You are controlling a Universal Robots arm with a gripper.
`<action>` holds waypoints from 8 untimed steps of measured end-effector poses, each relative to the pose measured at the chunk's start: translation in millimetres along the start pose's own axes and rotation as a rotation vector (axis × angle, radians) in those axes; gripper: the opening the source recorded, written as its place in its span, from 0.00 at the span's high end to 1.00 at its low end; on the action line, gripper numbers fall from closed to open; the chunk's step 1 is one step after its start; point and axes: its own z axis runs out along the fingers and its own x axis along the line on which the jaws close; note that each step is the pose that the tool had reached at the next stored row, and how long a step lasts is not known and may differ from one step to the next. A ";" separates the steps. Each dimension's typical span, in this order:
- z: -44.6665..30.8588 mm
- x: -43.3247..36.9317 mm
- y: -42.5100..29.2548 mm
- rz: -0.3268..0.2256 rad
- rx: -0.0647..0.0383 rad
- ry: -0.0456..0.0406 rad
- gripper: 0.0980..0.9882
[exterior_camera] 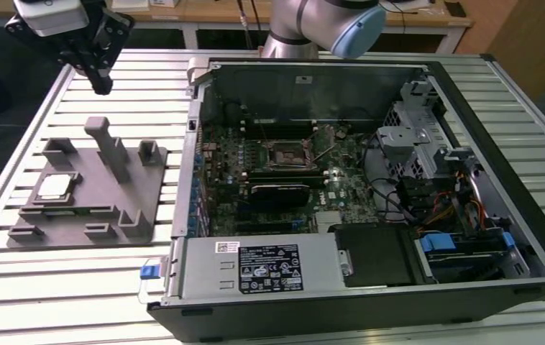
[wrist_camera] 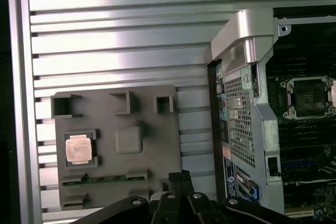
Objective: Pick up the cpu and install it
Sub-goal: 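Reach for the cpu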
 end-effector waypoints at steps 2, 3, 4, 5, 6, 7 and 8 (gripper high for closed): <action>0.2 1.7 -0.2 0.000 0.000 0.0001 0.99; 0.4 2.6 -0.3 0.000 0.000 0.0000 0.99; 0.9 3.6 -0.4 0.000 0.000 -0.0001 0.99; 1.4 4.5 -0.5 0.001 0.000 -0.0001 0.99; 1.9 5.5 -0.7 0.001 0.000 -0.0001 0.99; 2.6 6.5 -0.8 0.001 0.000 -0.0002 0.99; 3.1 7.4 -0.9 0.001 0.000 -0.0001 0.99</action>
